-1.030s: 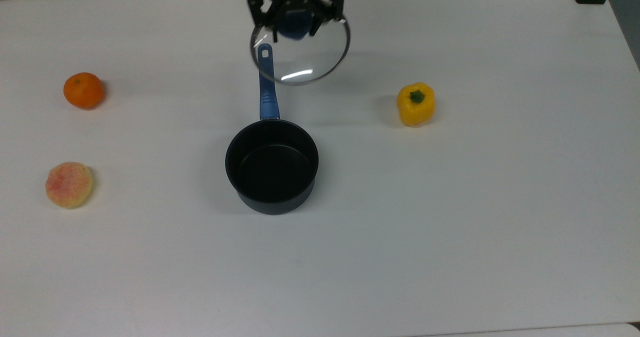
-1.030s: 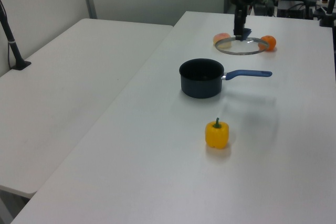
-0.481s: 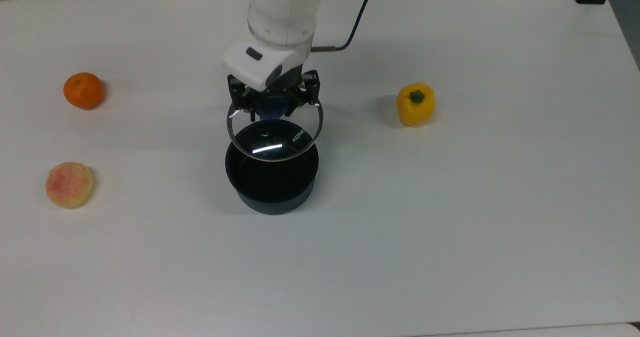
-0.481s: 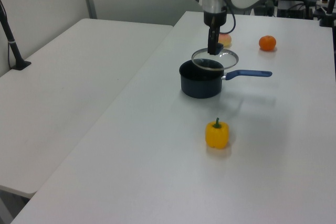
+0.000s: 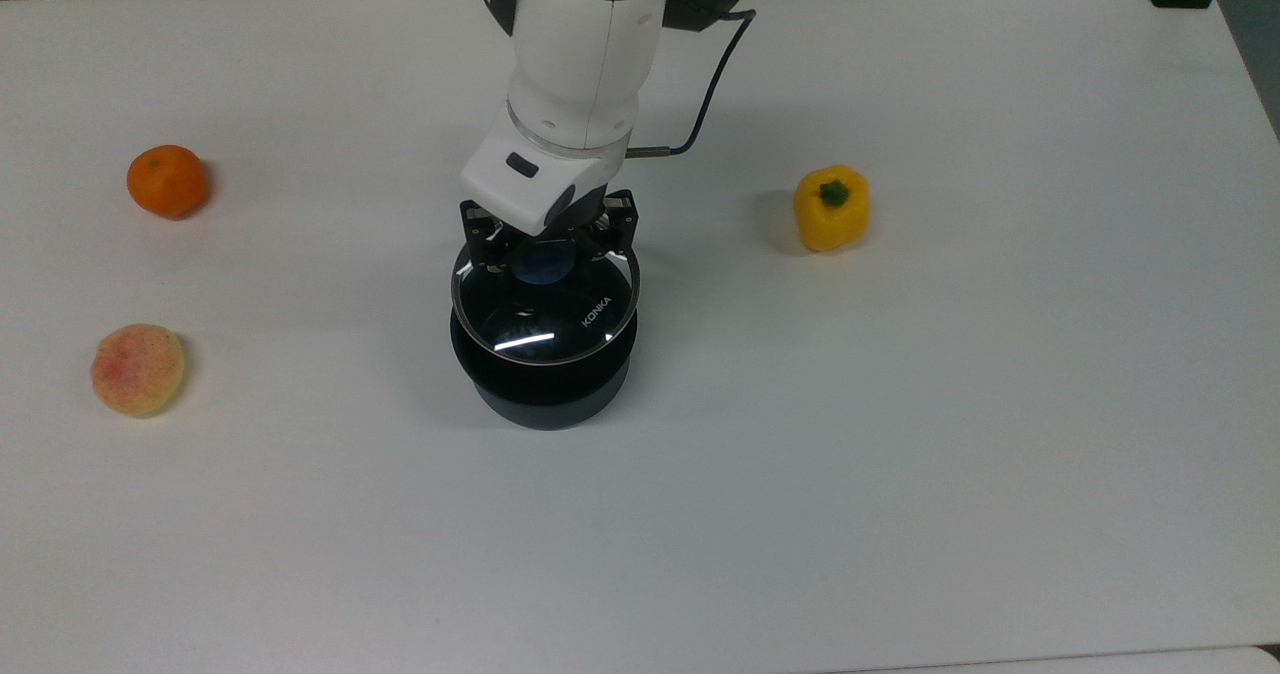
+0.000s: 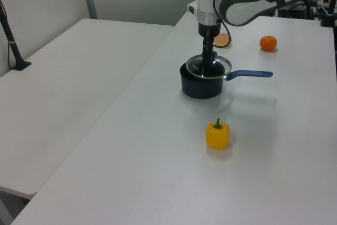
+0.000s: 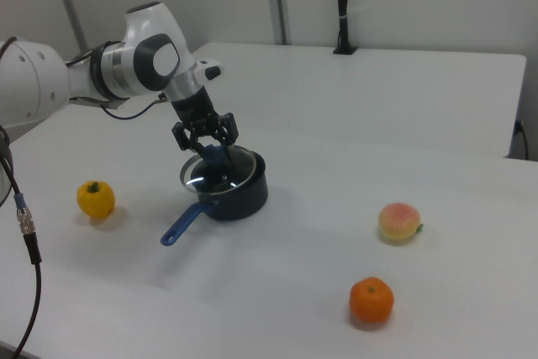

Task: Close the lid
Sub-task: 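Lower the glass lid onto the rim of the dark blue saucepan, then open the gripper to release the lid knob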

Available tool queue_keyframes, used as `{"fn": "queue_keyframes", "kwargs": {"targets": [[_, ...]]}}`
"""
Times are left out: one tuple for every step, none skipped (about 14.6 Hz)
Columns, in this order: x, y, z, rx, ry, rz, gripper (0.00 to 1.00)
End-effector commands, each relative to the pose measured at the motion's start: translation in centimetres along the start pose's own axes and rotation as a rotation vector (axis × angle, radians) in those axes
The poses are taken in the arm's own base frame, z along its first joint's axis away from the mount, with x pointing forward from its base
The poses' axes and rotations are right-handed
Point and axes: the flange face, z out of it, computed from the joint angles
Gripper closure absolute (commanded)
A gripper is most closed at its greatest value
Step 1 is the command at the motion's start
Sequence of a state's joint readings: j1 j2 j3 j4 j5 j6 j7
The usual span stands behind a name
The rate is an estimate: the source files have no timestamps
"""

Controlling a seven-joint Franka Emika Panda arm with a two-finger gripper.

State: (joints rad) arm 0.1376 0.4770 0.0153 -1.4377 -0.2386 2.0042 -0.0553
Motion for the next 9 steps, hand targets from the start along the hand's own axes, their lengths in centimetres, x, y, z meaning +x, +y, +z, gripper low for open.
{"fn": "queue_keyframes", "kwargs": {"targets": [[1.1, -0.6, 0.0, -0.021, 0.029, -0.026, 0.97], [1.3, -0.6, -0.1, -0.023, 0.049, -0.026, 0.97], [1.4, -0.7, 0.3, -0.021, 0.054, -0.027, 0.97], [1.5, -0.6, 0.4, -0.022, 0.061, -0.026, 0.97], [1.6, -0.5, 0.4, -0.023, 0.068, -0.025, 0.97], [1.7, -0.7, 0.7, -0.023, 0.07, -0.028, 0.97], [1.8, -0.7, 0.9, -0.022, 0.072, -0.027, 0.97], [2.2, -0.8, 1.2, -0.022, 0.083, -0.027, 0.97], [2.2, -0.8, 1.5, -0.023, 0.08, -0.027, 0.97]]}}
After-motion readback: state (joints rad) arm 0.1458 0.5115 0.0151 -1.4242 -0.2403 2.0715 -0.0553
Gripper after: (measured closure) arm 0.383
